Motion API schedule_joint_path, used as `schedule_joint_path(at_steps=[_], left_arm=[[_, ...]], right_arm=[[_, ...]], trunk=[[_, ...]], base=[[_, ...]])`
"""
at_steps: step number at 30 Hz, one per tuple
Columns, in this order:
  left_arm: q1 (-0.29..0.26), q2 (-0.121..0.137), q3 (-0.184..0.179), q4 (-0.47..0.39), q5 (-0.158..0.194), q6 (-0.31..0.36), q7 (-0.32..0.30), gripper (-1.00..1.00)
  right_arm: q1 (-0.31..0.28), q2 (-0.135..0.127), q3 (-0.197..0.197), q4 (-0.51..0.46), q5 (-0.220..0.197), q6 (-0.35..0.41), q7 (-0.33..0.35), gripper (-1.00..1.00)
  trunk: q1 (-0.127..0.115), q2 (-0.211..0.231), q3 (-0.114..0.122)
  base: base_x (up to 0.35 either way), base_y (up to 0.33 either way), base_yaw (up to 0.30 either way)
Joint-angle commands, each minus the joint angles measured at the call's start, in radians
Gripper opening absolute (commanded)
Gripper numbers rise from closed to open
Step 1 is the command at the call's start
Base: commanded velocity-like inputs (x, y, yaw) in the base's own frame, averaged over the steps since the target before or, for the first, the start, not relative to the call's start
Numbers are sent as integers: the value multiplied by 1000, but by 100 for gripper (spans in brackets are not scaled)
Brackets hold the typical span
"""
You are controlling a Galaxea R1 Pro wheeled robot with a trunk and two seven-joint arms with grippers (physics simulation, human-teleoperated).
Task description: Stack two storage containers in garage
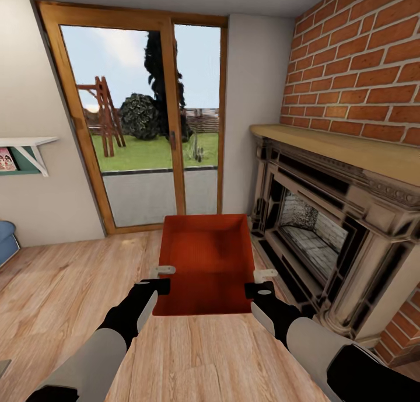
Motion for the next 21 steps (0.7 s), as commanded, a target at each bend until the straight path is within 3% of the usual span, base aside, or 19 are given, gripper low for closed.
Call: schedule_joint_path(at_steps=[1, 21], left_arm=[[-1, 1, -3, -2, 9, 6, 11, -100], [-1, 1, -1, 0, 9, 10, 11, -100]], right_arm=[[-1, -1, 3, -3, 3, 7, -7, -100], [-1, -2, 18, -3, -16, 9, -5, -100]], trunk=[[1, -2, -2], [1, -2, -2]], base=[[0, 0, 0], [0, 0, 0]])
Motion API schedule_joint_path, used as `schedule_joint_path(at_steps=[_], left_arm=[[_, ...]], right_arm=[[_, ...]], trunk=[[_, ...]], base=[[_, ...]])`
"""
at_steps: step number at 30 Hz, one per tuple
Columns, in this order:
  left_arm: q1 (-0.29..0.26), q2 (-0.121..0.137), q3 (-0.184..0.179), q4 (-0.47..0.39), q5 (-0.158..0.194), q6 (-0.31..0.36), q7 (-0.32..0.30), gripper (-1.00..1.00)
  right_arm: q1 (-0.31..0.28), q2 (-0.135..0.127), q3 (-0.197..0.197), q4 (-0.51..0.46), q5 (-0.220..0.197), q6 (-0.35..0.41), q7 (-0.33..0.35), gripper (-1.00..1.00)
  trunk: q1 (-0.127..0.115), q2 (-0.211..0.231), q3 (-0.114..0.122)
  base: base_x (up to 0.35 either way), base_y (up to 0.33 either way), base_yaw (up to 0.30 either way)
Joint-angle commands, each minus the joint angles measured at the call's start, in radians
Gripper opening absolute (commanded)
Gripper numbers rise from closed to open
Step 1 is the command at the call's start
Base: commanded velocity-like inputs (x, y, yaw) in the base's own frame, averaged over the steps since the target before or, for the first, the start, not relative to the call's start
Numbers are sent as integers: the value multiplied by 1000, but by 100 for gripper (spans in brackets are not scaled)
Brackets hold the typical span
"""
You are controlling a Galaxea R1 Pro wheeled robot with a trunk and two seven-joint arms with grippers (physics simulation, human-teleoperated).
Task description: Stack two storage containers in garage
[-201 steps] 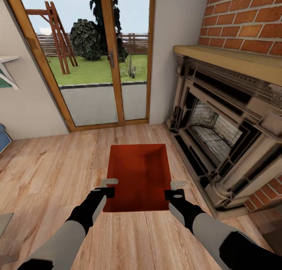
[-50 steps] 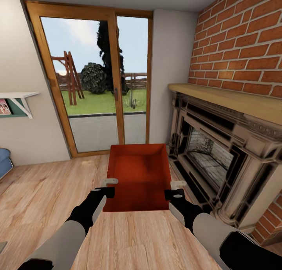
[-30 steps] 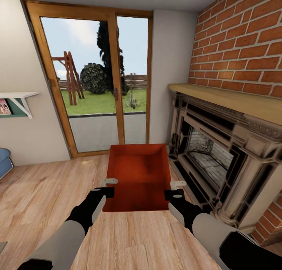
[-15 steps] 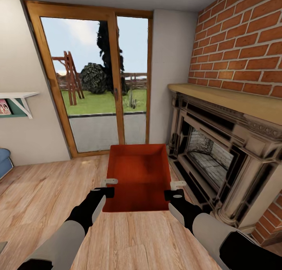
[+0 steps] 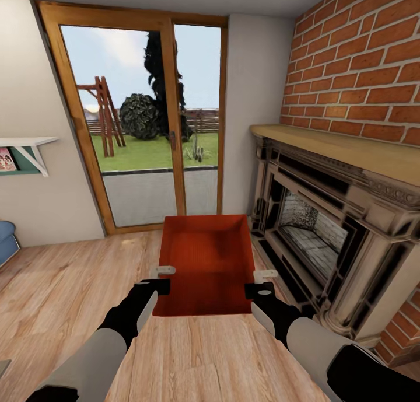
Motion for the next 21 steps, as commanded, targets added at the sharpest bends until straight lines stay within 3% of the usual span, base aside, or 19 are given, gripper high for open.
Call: schedule_joint_path(at_steps=[1, 3, 4, 21], left_arm=[[-1, 0, -2, -2, 11, 5, 12, -100], [0, 1, -2, -2, 11, 5, 12, -100], [0, 1, -2, -2, 12, 5, 12, -100], [0, 1, -1, -2, 11, 5, 12, -100]], right_arm=[[-1, 0, 3, -4, 3, 7, -6, -100], [-1, 0, 1, -4, 5, 8, -6, -100], [-1, 0, -27, -4, 32, 8, -6, -100], [-1, 0, -28, -4, 32, 7, -5, -100]], trunk=[[1, -3, -2], [1, -3, -2], [1, -3, -2], [1, -3, -2]], base=[[0, 0, 0], [0, 0, 0], [0, 0, 0], [0, 0, 0]])
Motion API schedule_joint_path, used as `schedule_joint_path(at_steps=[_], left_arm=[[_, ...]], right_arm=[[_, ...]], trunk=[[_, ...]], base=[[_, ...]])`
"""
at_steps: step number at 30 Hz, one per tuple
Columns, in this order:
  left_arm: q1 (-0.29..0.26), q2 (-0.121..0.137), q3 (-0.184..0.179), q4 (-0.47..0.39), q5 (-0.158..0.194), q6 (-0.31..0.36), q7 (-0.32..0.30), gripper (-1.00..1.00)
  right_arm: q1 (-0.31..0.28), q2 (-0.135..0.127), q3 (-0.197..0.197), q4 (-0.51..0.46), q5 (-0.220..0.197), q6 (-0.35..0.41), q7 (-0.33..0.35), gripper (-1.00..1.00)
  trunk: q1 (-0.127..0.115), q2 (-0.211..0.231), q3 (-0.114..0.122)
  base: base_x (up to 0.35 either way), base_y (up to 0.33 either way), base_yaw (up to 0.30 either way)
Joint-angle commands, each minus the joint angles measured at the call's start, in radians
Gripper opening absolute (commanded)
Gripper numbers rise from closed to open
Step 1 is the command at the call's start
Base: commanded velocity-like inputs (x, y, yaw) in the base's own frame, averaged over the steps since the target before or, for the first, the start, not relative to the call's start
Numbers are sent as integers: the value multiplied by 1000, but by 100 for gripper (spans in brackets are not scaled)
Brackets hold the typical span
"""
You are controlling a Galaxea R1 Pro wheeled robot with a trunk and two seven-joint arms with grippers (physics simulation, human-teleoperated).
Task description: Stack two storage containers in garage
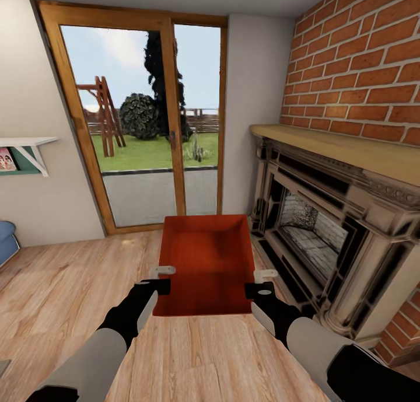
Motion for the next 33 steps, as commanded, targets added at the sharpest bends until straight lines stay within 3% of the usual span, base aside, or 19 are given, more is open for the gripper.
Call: schedule_joint_path(at_steps=[1, 33], left_arm=[[-1, 2, -1, -1, 9, 6, 12, -100], [-1, 1, -2, -1, 9, 6, 12, -100]], right_arm=[[-1, -1, -12, -4, 17, 7, -7, -100], [-1, 0, -11, -4, 17, 7, -11, -100]], trunk=[[1, -2, -2], [1, -2, -2]], base=[[0, 0, 42], [0, 0, 281]])
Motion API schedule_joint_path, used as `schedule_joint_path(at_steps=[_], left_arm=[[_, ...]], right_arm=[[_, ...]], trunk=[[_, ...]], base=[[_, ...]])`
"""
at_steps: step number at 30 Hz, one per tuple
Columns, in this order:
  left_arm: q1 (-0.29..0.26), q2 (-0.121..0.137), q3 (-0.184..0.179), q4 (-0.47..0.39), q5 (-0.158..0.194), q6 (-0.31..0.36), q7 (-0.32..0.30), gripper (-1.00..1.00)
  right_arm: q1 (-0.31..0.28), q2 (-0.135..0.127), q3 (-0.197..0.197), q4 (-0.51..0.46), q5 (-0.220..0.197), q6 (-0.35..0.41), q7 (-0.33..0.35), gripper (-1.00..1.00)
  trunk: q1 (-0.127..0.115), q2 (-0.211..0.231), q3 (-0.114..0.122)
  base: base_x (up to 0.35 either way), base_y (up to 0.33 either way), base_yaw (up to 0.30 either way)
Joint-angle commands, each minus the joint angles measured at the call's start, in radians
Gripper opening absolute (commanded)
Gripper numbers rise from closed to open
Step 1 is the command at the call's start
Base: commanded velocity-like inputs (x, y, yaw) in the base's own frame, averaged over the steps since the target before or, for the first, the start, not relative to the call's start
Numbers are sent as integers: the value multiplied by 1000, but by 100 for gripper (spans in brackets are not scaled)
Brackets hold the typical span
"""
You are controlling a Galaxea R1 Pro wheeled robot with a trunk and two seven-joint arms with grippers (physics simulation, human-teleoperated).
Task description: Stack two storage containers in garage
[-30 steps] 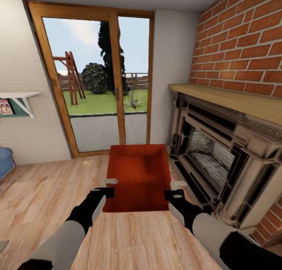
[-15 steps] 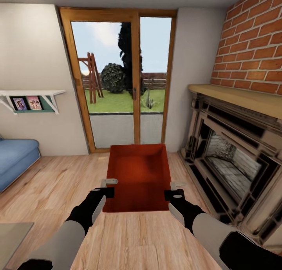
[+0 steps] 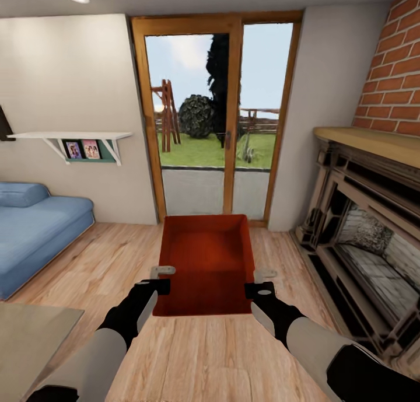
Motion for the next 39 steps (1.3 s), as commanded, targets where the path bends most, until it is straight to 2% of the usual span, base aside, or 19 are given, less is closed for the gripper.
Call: schedule_joint_path(at_steps=[1, 39], left_arm=[[0, 1, -1, 0, 10, 6, 12, -100], [-1, 1, -3, 0, 10, 6, 15, -100]], right_arm=[[-1, -1, -14, -4, 20, 7, -8, -100], [-1, -1, -13, -4, 20, 6, -10, -100]], trunk=[[1, -2, -2], [1, -2, -2]], base=[[0, 0, 300], [0, 0, 300]])
